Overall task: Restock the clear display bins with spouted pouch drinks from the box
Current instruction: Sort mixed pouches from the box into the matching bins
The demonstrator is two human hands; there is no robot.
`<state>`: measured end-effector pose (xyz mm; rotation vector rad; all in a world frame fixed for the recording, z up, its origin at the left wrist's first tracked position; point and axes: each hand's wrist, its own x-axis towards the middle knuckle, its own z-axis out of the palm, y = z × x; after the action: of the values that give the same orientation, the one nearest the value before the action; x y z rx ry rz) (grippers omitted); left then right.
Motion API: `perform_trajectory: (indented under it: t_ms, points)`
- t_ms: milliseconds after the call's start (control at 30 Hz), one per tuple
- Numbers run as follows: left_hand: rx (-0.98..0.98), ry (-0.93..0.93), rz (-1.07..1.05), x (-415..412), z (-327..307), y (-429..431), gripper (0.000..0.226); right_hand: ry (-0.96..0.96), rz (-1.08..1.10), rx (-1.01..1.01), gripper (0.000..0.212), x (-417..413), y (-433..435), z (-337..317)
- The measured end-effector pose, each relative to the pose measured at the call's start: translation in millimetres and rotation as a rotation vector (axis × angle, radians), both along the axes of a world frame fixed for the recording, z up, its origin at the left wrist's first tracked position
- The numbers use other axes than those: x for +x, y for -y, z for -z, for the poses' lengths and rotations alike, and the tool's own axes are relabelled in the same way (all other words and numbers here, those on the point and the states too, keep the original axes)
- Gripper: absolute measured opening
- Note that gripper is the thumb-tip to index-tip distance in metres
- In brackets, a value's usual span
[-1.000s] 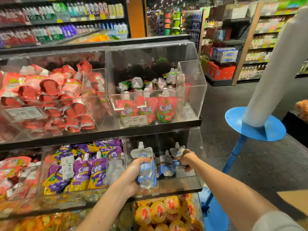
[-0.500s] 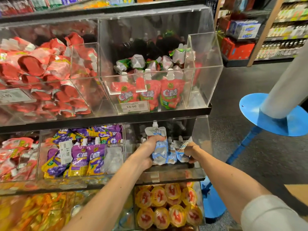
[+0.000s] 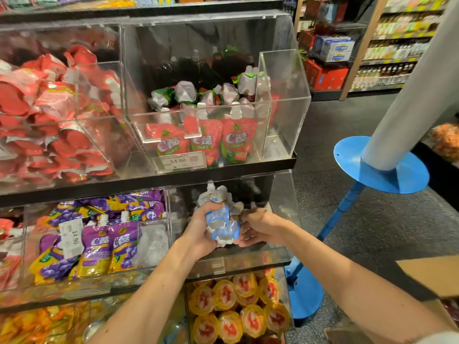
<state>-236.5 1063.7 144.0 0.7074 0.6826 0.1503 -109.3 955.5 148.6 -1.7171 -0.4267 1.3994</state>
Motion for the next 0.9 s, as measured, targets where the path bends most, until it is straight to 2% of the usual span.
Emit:
perform_trajectory:
  t_ms: [33, 133, 233, 367, 433, 533, 567, 667, 767, 900]
  points:
    - [0.018, -0.005, 0.014, 0, 0, -1, 0.029, -0.095, 0.028, 0.046, 0.031, -4, 8, -1]
    - [0.139, -0.03, 0.047, 3, 5, 0, 0.028, -0.195, 0.058, 0.112, 0.033, -8, 21, -1]
    - [0.112, -0.04, 0.067, 5, 10, 3, 0.025, -0.108, 0.056, 0.109, 0.023, -9, 23, 5]
    - [0.092, -0.087, 0.087, 14, 11, 5, 0.039, -0.019, 0.158, -0.016, 0.018, -3, 16, 17]
    - [0.164, -0.201, 0.07, 20, 12, 6, 0.034, 0.158, 0.215, -0.124, 0.023, 5, 7, 25]
    - [0.2, -0.262, 0.052, 21, 16, 1, 0.037, 0.664, 0.14, -0.281, 0.043, 24, -1, 37]
    - [0.184, -0.26, 0.035, 20, 14, 0, 0.034, 0.753, 0.123, -0.318, 0.048, 29, -2, 39]
    - [0.145, -0.223, 0.014, 15, 13, -6, 0.018, 0.834, 0.091, -0.409, 0.047, 39, -8, 46]
    - [0.168, -0.207, 0.021, 9, 10, -9, 0.022, 0.91, 0.038, -0.513, 0.04, 41, -13, 47]
    - [0.216, -0.249, 0.034, 6, 12, -11, 0.016, 1.057, -0.107, -0.525, 0.032, 36, -13, 49]
